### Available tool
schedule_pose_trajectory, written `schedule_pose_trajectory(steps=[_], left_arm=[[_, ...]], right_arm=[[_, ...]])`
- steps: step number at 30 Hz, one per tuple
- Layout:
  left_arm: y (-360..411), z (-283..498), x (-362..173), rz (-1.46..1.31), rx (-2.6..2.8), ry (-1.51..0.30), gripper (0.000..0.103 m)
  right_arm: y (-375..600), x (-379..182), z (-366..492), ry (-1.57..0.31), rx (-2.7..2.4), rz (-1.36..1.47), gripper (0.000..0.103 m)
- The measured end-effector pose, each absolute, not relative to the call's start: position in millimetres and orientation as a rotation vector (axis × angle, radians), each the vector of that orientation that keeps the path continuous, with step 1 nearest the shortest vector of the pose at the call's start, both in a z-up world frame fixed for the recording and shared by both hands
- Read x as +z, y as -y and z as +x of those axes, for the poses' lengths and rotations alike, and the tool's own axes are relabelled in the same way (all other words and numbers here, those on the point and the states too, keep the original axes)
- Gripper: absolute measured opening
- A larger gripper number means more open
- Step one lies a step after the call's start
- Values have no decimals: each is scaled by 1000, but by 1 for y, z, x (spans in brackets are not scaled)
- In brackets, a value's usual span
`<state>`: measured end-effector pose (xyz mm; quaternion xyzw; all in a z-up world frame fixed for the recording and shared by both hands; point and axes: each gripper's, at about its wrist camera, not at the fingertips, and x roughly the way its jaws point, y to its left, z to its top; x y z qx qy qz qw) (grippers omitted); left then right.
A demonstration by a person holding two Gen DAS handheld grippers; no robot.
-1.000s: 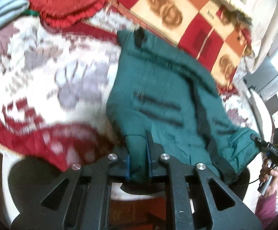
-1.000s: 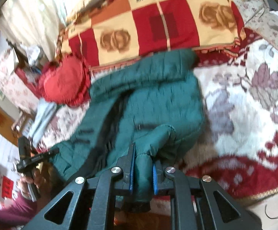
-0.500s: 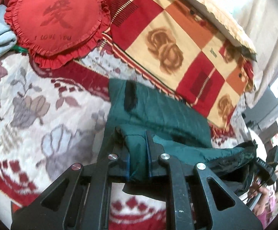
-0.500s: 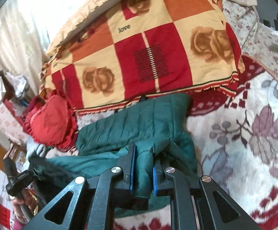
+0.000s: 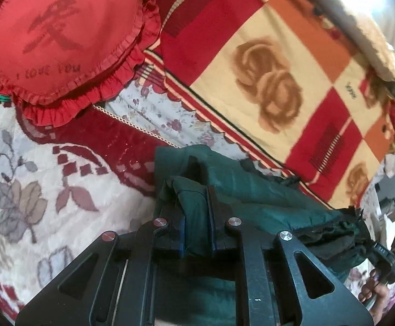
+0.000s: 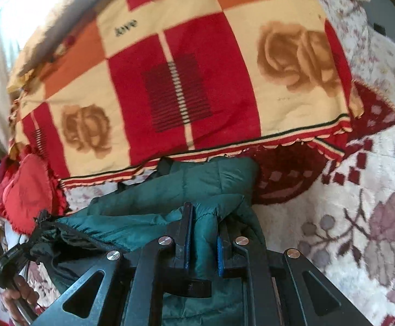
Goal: Fold large clothes
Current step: 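Lift the hem with both tools and fold it over toward the collar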
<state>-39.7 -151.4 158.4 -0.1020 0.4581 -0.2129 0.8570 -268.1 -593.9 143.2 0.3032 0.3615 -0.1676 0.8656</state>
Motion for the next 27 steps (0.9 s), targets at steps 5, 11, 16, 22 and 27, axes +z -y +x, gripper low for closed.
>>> schedule_pose_trajectory(steps=[5,11,16,22,27], left_arm=[[169,-13,143,-185,-420,-977,12],[176,13,111,-250,-412,-1030,14],[176,21,107,-271,-469,-1049,18],[157,18,139,-361,-500,-953,69],[145,-2,158,-377,-500,-872,77]], right_arm=[[608,124,-233,-795,-371,638,13],[623,89,-203,-829,-399,703,18],[626,93,-204,-778,-397,713,26],[619,134,-217,-682,-395,659,73],[579,163,-234,-626,-314,592,73]])
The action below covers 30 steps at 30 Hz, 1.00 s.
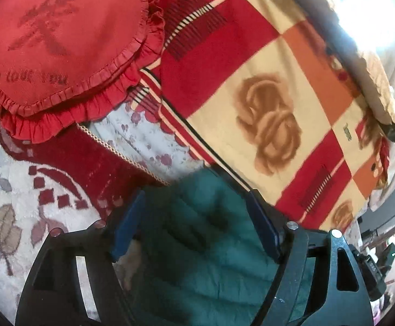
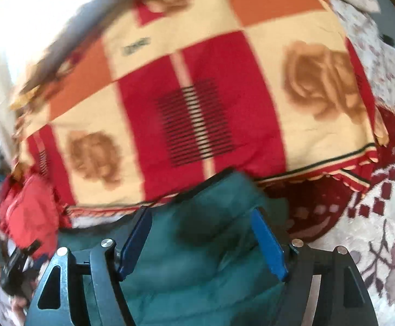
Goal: Fold large clothes
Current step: 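Lift the hem with both tools and fold it over toward the collar, then press the folded jacket flat with both tools and open them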
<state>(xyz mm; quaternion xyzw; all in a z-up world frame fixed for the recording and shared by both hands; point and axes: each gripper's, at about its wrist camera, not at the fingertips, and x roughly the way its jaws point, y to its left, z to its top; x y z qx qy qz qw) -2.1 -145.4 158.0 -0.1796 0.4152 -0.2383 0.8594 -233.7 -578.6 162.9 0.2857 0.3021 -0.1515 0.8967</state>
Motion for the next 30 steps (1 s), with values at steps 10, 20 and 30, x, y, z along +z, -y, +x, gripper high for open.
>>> schedule_pose_trajectory(steps=[10,20,30], left_arm=[[200,-35,116,-137,-464,-937,77],[215,-10,78,-20,-388,-969,79],[225,-6,67,33,-374,-982,81]], right_arm=[[464,112,-152,-907,-235,197,58],[488,66,-97,-934,-336,253,56],[494,69,-97,-948,-339,286,57]])
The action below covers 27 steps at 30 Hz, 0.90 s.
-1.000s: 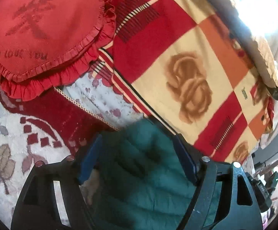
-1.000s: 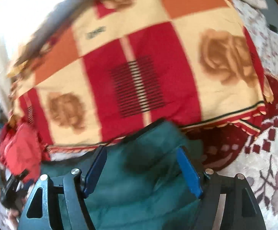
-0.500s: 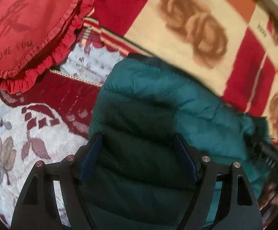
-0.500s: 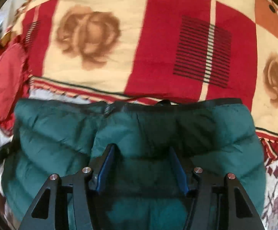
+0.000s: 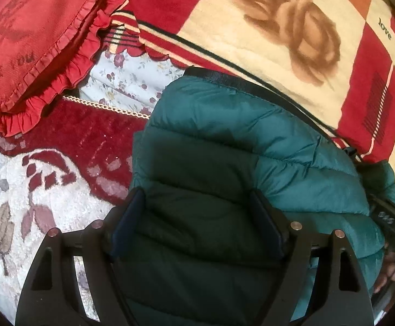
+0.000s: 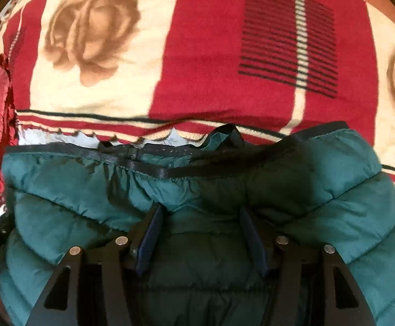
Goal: Fold large clothes
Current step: 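Press the folded jacket flat with both tools and open them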
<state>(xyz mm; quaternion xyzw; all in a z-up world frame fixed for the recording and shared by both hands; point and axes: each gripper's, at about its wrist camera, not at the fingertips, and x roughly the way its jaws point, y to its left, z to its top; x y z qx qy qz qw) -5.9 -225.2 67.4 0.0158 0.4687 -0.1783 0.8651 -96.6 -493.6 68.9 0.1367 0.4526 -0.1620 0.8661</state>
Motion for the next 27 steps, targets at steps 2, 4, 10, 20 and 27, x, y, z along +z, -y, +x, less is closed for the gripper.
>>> schedule_pose_trajectory(steps=[2,4,10,20,27], left_arm=[[225,-9,71,47,-374,-970,81],[223,-14,77,62,-374,-951,81],[219,-30,96,76,-381,-912,81],[226,-22,83,93,-366,-940,81],[230,-18,76,115,-371,-926,81]], right_arm=[[497,84,-108,-911,-314,316,57],[501,98,-126,-870,-300,339,61],[520,122,-184,-791,-343,346,66],[557,90,-192,-836,-448,342,67],[565,66,-184,-854,-471,319,72]])
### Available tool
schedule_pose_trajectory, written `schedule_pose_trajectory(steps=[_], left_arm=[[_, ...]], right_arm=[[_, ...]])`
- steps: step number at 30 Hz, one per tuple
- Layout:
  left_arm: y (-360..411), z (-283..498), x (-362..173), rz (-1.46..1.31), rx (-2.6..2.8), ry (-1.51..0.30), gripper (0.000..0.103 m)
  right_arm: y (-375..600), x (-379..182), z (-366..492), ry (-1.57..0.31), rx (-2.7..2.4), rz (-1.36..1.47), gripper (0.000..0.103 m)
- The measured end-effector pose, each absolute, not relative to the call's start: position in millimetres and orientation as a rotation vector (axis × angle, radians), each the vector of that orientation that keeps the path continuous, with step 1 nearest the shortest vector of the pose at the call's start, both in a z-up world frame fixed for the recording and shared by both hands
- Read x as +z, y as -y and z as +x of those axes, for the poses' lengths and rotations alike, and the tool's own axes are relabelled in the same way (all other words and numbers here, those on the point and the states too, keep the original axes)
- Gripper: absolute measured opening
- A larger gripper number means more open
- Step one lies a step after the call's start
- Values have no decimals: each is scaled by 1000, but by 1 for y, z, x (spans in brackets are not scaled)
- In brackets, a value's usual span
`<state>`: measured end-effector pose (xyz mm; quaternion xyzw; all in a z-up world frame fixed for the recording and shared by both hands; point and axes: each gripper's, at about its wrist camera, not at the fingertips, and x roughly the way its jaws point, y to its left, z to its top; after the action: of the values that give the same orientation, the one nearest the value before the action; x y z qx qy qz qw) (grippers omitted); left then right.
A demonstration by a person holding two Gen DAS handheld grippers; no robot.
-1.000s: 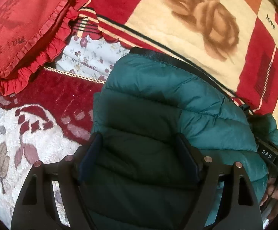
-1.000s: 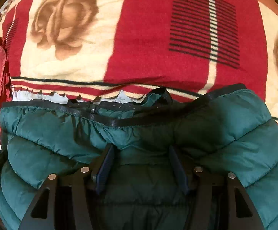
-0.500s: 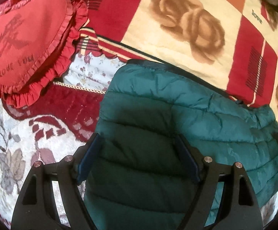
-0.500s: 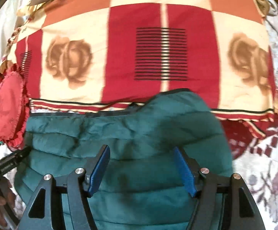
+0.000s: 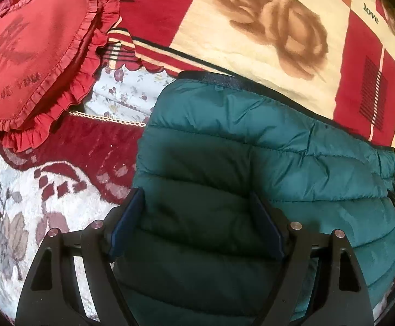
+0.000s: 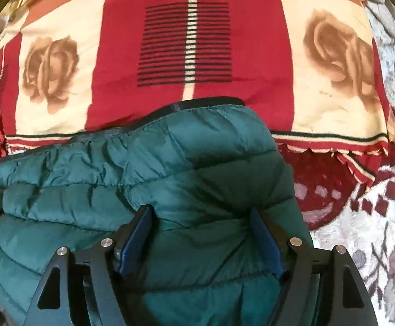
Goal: Fold large clothes
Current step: 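Press the folded jacket flat with both tools and open them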
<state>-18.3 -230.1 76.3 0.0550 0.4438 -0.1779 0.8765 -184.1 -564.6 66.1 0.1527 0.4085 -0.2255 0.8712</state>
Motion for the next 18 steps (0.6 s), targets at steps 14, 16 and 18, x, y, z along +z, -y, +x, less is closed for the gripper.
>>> schedule_pose_trajectory(steps=[14,16,18], left_arm=[[226,-21,78,105,-370,-930,81],[223,-23,81,97,-369,-930,81],[219,-27,84,89,-370,-928,81]], right_arm=[[560,102,-223,-794,-456,391,74],[558,107,-236,-784,-442,395,75],[556,112,-246,-781,-435,397,75]])
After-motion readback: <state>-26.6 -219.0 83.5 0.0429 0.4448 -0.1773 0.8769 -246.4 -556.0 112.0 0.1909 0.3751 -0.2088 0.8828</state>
